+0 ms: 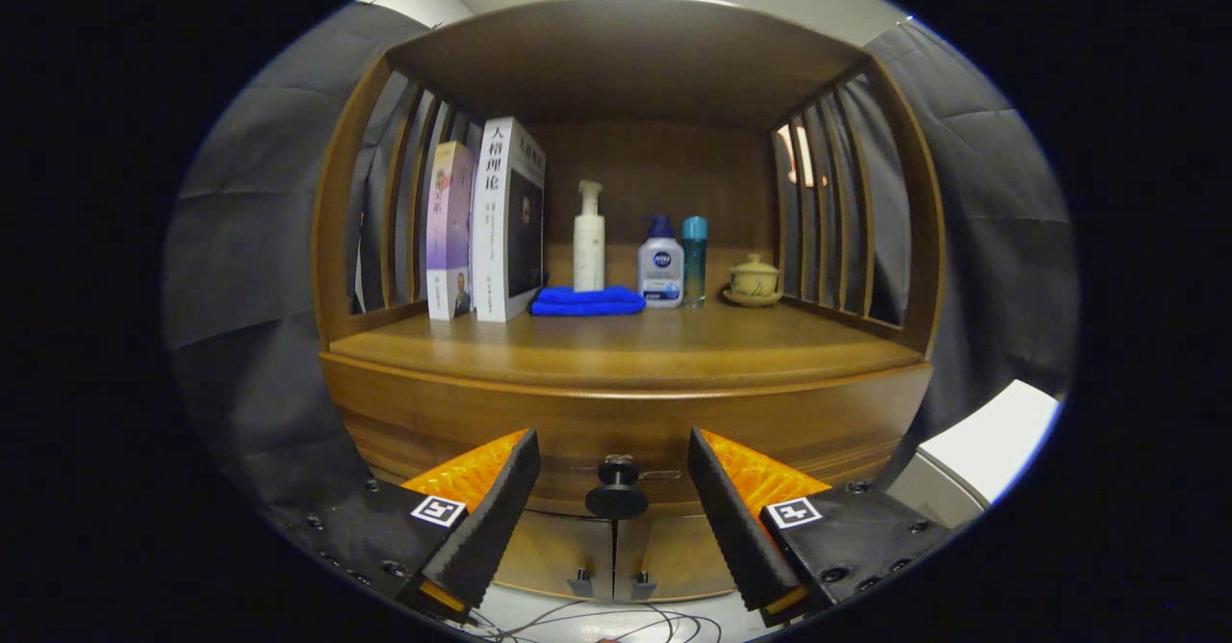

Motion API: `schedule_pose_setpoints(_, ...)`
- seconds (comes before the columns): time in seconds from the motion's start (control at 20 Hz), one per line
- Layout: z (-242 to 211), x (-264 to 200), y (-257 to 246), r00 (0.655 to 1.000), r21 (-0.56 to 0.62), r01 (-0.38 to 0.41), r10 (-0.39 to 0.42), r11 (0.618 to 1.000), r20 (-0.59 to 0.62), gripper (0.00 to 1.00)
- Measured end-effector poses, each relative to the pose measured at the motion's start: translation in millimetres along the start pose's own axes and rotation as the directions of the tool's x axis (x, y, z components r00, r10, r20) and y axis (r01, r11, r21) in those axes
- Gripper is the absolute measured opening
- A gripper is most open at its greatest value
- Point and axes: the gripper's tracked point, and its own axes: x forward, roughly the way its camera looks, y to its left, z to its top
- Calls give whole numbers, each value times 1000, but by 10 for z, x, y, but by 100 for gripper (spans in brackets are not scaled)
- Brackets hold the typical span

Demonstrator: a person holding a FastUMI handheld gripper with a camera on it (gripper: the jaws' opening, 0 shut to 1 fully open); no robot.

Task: Pull open the drawer, take out the items inside it, and place them on the countertop above the cabinet.

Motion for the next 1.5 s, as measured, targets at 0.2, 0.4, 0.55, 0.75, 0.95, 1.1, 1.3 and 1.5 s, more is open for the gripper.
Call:
schedule_pose_setpoints(0.2,-242,220,0,998,-28,-4,2,1000,-63,98)
schedule_pose_setpoints(0.4,-433,318,23,995,-37,-9,5,999,-101,98)
schedule_pose_setpoints(0.55,-489,339,80,994,-1,-23,23,1000,-104,89)
schedule_pose_setpoints(0.75,-484,343,-8,994,-12,15,-17,1000,-108,69)
schedule_pose_setpoints(0.95,-488,345,-29,993,20,1,2,1000,-119,51)
schedule_pose_setpoints(1.1,-484,335,-40,993,1,-9,9,1000,-119,33)
schedule_pose_setpoints(1.3,-489,238,-45,991,-2,-6,5,1000,-135,33)
schedule_pose_setpoints(1.5,-507,85,-37,989,-11,-5,4,1000,-145,33)
